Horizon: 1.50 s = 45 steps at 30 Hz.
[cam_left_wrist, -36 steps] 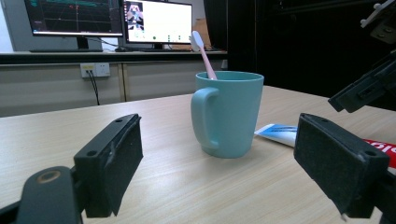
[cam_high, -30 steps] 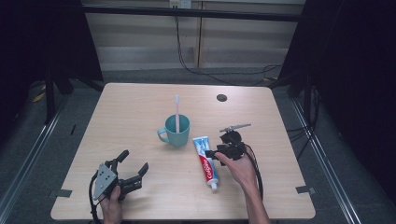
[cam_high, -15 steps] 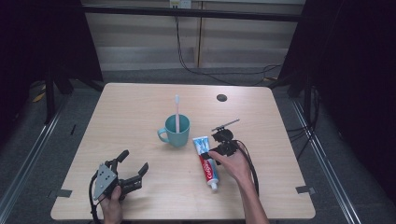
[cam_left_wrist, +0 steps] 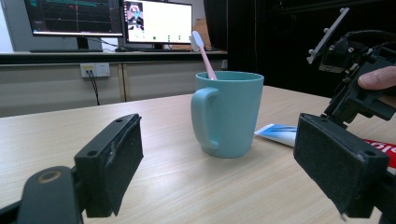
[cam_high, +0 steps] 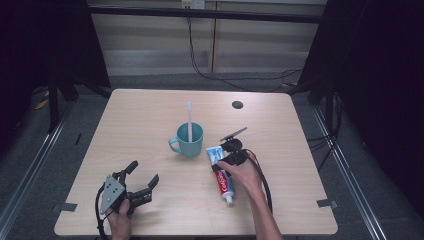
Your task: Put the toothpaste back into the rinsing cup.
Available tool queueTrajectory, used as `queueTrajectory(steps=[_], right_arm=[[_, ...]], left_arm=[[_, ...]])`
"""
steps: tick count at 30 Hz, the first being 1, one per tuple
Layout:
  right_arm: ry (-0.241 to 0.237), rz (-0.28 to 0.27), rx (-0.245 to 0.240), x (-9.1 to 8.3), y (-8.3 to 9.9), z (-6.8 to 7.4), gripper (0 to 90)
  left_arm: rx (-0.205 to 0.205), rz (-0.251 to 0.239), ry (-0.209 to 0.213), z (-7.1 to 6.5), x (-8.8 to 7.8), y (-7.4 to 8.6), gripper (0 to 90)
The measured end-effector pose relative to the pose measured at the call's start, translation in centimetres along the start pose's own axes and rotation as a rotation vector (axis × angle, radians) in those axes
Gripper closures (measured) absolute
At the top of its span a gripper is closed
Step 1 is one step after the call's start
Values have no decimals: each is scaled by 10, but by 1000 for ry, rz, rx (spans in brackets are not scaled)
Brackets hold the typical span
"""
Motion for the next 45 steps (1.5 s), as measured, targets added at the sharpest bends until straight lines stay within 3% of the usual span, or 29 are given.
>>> queueTrajectory(steps=[7, 15, 29, 39, 43, 45], right_arm=[[22, 2, -17, 1, -1, 1, 368], [59, 4, -35, -1, -1, -4, 519], [24, 28, 29, -4, -2, -10, 672], [9, 14, 45, -7, -2, -9, 708], [-33, 5, 69, -8, -2, -11, 717], [-28, 4, 72, -9, -2, -13, 720]], left_arm=[[0, -1, 1, 0, 0, 0, 156], [4, -2, 12, -1, 0, 0, 158], [3, -3, 13, -1, 0, 0, 157], [1, -5, 13, -1, 0, 0, 158], [2, -6, 12, -1, 0, 0, 158], [3, -5, 14, -1, 0, 0, 158]])
Point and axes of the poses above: each handheld gripper's, and its own axes: x roughly forward along the jaws, y roughly out of its underside, z roughly to its left, the point moved 9 cm from there along x, roughly forward along the jaws, and after that the axes turned 10 degrees about x, right-handed, at the moved point
